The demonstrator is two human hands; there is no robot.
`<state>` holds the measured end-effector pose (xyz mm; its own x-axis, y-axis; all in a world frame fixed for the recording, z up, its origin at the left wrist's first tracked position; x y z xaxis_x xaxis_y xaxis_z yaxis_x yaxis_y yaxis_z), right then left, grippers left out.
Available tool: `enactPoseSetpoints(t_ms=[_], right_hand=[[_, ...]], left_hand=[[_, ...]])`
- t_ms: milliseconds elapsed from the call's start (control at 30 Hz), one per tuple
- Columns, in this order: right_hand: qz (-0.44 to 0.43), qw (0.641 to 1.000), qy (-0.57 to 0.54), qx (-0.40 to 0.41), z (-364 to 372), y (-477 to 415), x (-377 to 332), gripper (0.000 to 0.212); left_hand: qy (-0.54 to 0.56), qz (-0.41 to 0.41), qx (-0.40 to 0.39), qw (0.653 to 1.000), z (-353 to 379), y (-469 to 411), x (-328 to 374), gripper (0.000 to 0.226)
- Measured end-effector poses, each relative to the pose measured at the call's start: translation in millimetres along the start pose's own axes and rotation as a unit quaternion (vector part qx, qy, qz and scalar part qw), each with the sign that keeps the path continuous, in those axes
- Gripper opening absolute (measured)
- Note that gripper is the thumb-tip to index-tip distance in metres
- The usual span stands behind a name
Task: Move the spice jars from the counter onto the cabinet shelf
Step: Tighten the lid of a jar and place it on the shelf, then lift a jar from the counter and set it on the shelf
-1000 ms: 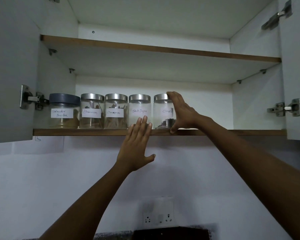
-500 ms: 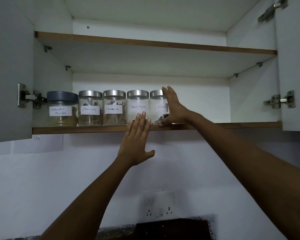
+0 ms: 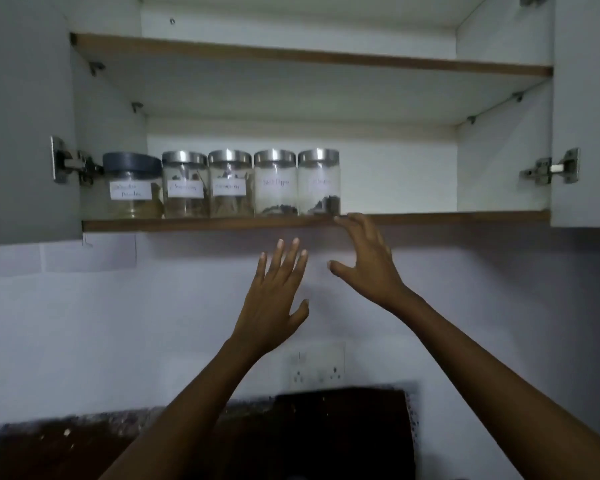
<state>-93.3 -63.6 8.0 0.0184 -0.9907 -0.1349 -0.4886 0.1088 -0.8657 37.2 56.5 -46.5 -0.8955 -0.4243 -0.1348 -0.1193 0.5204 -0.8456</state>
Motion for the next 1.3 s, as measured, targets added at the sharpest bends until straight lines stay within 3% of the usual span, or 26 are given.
enactPoseSetpoints(t_ms=[233,400,533,733,967,1133,1300], right_hand=[[0.052,0.975,-0.116,-0.183,33,143,11,0.043],[0.127,0.936,-0.136,-0.299,70,251,41,0.034],[0.208,0.895,-0.152,-0.364,95,319,58,0.034],[0.281,0.867,-0.131,-0.391,129,373,82,0.061],[0.352,0.837,-0.183,-0.377,167,413,82,0.083],[0.411,0.841,-0.169,-0.307,176,430,82,0.080],[0.419,0.830,-0.181,-0.321,163,414,81,0.080]], left_hand=[[0.108,-0.011,-0.084,0.991,30,120,51,0.061],[0.112,-0.007,-0.244,0.963,69,212,82,0.063],[0.113,-0.006,-0.409,0.906,99,265,104,0.060],[0.075,0.029,-0.515,0.854,142,299,124,0.066],[0.106,0.006,-0.583,0.805,169,332,131,0.068],[0.112,0.005,-0.596,0.795,174,341,128,0.070],[0.126,0.006,-0.598,0.791,167,330,123,0.087]])
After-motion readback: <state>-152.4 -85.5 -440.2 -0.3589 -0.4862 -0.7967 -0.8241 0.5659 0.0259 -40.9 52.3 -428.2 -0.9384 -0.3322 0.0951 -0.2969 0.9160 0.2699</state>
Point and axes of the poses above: each hand's wrist, its own y-axis away from the middle knuckle, its own z-axis out of the palm, x = y × z, the point moved 2 cm from there along -y, towards the middle knuckle, and after that the axes turned 9 degrees about -z, right-handed, at the moved point
